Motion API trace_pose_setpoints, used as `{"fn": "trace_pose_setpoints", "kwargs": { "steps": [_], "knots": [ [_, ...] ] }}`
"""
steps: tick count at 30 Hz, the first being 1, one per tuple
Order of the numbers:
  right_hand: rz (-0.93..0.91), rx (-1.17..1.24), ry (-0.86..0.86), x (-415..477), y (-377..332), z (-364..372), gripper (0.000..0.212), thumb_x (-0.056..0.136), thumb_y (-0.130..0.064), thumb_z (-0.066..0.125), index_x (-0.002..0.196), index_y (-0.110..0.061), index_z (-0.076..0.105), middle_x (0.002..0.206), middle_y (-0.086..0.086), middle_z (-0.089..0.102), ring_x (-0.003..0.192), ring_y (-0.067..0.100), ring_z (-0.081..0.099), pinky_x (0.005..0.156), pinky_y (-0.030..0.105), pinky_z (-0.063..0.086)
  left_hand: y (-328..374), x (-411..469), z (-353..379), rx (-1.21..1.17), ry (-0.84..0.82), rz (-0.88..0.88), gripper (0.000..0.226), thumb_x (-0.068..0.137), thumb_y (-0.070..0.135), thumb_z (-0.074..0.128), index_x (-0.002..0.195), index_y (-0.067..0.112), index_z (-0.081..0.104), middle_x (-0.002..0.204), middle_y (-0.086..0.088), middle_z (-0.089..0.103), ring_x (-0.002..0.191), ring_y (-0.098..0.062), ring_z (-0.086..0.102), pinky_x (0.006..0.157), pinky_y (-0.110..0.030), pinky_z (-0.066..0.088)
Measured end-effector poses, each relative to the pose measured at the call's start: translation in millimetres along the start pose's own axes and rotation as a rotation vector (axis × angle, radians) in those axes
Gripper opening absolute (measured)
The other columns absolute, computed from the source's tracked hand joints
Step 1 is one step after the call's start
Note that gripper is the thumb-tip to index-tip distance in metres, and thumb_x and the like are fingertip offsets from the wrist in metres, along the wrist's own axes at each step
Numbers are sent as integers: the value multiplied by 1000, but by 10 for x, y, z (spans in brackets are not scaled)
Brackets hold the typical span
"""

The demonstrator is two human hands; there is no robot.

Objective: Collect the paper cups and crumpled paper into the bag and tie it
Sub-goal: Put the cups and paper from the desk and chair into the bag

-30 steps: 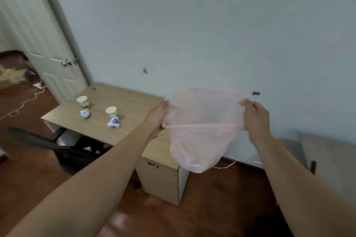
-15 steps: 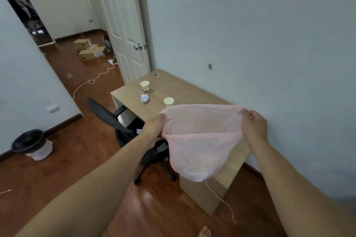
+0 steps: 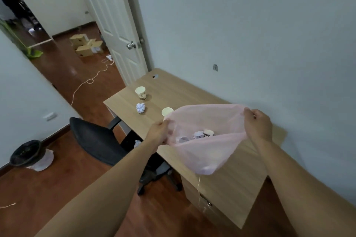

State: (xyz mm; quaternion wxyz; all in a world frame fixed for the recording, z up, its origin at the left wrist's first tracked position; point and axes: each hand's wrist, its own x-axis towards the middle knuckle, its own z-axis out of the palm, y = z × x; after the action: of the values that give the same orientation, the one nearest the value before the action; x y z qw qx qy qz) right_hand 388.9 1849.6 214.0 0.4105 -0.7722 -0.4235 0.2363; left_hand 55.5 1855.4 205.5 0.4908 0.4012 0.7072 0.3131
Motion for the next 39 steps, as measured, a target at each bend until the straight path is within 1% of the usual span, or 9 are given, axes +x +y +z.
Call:
{"fn": "trace_pose_setpoints", "kwargs": {
  "steps": [6,8,10,13,21,24,28,31,39],
  "knots": [
    [178,-222,-177,338,339,152,41,101,-40,55,97,-7,79,101,24,78,100,42,74,87,43,61,60,639,263,137,-65,99,44,110,48,49,113,13,77,101,-11,78,88,-28,72,81,-45,63],
    [278,-271,-209,436,401,254,37,103,-32,59,120,-3,73,125,26,73,117,42,69,99,45,58,59,900,314,203,-95,126,53,110,52,48,110,8,78,101,-14,78,92,-30,73,86,-43,60],
    [354,-321,-150,517,394,396,63,102,-37,64,150,0,50,152,27,52,142,46,50,114,53,47,82,1118,344,267,-159,157,59,110,55,48,97,4,76,92,-13,76,86,-27,70,78,-38,54],
    [262,-431,-57,592,231,658,76,97,-46,67,155,-7,38,156,23,40,149,45,39,116,62,40,138,1374,317,330,-251,198,55,109,56,52,75,14,61,72,-1,59,70,-19,54,68,-33,40],
    [-9,-662,-233,725,-358,1628,92,98,-66,59,171,-27,20,178,6,20,166,32,13,131,67,2,362,2069,-68,397,-604,280,45,108,62,49,109,36,85,62,17,65,57,3,56,63,-18,46],
    [65,-770,-321,757,-386,1886,94,99,-75,52,173,-32,13,177,5,30,168,30,14,127,71,-6,396,2318,-247,379,-595,308,44,111,56,50,84,44,84,54,10,57,54,-4,53,61,-26,44],
    [181,-761,-361,725,-343,2203,51,107,-58,53,153,-37,47,130,-2,74,136,28,61,127,65,17,279,2695,-473,370,-570,307,48,111,52,50,103,16,82,65,5,66,57,-4,53,58,-25,41],
    [158,-620,-314,671,-288,2363,19,103,-30,60,119,-39,66,112,-4,76,97,24,72,95,46,59,170,2870,-559,349,-526,259,43,112,39,53,98,7,78,69,3,67,60,-8,52,60,-28,40],
    [113,-369,-407,612,-411,2231,14,92,-34,88,96,-30,75,97,-1,73,60,18,76,45,31,52,-230,3125,-620,201,-398,-215,25,82,32,47,73,13,61,76,-5,65,73,-24,53,68,-35,40]
  ]
}}
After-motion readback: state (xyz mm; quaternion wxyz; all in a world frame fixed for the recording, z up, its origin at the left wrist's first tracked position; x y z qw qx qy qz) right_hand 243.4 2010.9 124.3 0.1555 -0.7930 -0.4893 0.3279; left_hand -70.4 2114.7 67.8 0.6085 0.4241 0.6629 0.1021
